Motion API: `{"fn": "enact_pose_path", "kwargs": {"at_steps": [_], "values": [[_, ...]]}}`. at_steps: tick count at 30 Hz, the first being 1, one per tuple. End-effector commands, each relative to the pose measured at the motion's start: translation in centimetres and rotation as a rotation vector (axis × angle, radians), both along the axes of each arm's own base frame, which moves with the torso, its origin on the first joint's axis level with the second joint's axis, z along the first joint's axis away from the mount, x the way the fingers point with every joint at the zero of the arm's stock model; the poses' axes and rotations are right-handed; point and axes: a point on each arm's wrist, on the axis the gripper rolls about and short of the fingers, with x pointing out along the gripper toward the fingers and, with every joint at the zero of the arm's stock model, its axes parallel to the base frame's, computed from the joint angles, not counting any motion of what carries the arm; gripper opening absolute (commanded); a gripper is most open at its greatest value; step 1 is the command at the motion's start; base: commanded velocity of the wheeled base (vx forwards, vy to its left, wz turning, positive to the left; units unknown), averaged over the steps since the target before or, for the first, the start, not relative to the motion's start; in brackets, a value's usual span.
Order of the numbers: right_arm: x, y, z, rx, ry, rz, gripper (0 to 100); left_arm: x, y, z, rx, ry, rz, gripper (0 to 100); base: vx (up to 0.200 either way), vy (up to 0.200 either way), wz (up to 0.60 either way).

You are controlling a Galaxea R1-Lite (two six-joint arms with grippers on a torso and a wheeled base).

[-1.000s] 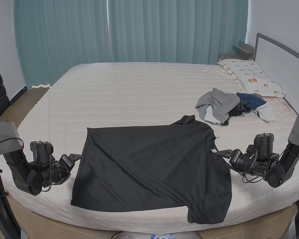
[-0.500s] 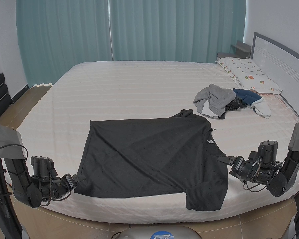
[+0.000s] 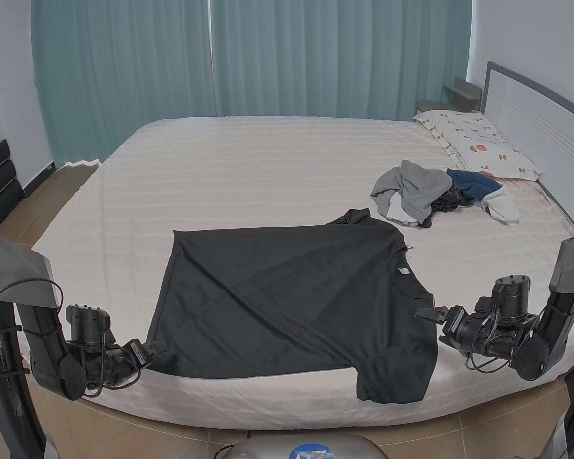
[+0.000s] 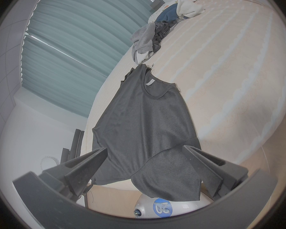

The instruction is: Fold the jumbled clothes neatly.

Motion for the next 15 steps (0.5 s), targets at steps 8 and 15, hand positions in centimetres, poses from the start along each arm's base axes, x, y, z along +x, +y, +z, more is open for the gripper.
{"fn": "enact_pose_path", "kwargs": {"at_steps": [8,15], "values": [[0.02,0.01,-0.13,0.001,0.005,0.0,100,0.28,-1.02,-1.07,0.039,0.026,-0.018,0,0.0,0.0,0.0],[0.02,0.01,-0.18,0.0,0.006,0.0,100,0.03,-0.72,-0.93,0.039,0.024,0.001,0,0.0,0.0,0.0]]}}
